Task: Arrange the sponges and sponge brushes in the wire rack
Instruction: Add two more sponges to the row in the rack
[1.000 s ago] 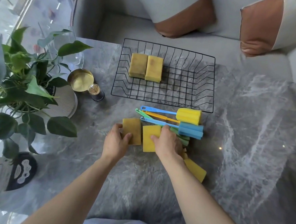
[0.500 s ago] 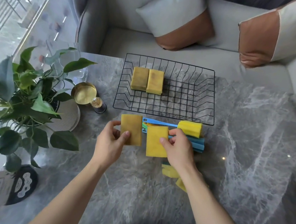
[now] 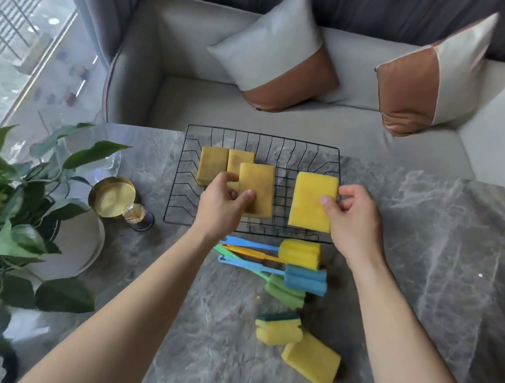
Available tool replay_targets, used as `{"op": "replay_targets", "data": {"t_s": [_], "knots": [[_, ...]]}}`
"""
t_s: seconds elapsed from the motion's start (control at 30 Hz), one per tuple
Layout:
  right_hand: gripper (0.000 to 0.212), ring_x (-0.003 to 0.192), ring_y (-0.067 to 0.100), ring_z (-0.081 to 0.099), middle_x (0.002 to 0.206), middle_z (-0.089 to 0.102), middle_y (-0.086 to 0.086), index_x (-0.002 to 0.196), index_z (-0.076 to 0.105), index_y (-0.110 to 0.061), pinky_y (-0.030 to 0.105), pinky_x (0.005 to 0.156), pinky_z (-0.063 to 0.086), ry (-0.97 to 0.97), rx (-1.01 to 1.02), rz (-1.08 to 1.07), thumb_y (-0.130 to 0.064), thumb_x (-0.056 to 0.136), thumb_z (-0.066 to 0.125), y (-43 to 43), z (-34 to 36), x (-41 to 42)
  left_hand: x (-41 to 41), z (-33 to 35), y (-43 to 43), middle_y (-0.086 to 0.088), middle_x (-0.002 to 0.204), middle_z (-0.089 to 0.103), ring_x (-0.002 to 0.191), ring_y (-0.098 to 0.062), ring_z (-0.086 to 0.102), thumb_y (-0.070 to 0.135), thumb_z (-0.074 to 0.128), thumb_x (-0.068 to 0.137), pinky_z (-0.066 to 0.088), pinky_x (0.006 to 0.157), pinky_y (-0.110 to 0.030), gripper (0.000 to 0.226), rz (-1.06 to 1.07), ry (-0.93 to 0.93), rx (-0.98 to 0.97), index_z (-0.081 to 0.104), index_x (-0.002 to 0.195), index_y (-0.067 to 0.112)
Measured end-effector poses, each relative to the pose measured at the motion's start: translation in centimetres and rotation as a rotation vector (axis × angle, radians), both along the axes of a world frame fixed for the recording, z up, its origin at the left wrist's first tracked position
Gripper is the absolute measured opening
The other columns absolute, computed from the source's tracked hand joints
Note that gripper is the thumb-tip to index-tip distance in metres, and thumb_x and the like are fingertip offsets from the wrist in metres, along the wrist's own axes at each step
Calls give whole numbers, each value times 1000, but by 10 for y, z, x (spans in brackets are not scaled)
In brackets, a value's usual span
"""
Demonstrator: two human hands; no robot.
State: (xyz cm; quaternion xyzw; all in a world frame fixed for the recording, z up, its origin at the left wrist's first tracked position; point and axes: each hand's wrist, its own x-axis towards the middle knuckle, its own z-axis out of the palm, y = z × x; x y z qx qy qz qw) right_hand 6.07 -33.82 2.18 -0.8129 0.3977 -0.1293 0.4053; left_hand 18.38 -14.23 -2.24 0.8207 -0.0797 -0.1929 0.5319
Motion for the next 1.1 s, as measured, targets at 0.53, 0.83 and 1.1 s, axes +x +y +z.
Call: {"op": "replay_targets", "data": {"t_s": [0.53, 0.83, 1.1], "knots": [[27, 89, 24, 60, 101, 65, 2, 113, 56, -16, 29, 71, 38, 216, -65, 44, -32, 93, 64, -65, -51, 75, 72, -69, -92, -10, 98, 71, 73, -22, 65, 25, 63, 95, 48, 55, -30, 41, -139, -64, 427, 54, 133, 10], [23, 102, 37, 62, 113, 66, 14, 112, 52, -9, 38, 78, 50, 376, -182, 139, -24, 97, 60, -50, -69, 110, 49, -77, -72, -13, 121, 60, 104, -32, 60, 9, 55, 97, 51, 85, -36, 36, -174, -470, 448, 58, 132, 6], [29, 112, 39, 59, 125, 60, 21, 124, 49, -2, 37, 79, 47, 466, -159, 120, -18, 100, 56, -41, -79, 129, 46, -101, -51, -4, 171, 1, 157, -30, -6, 61, 37, 98, 7, 125, -53, 69, -400, -460, 716, 13, 159, 38]]}}
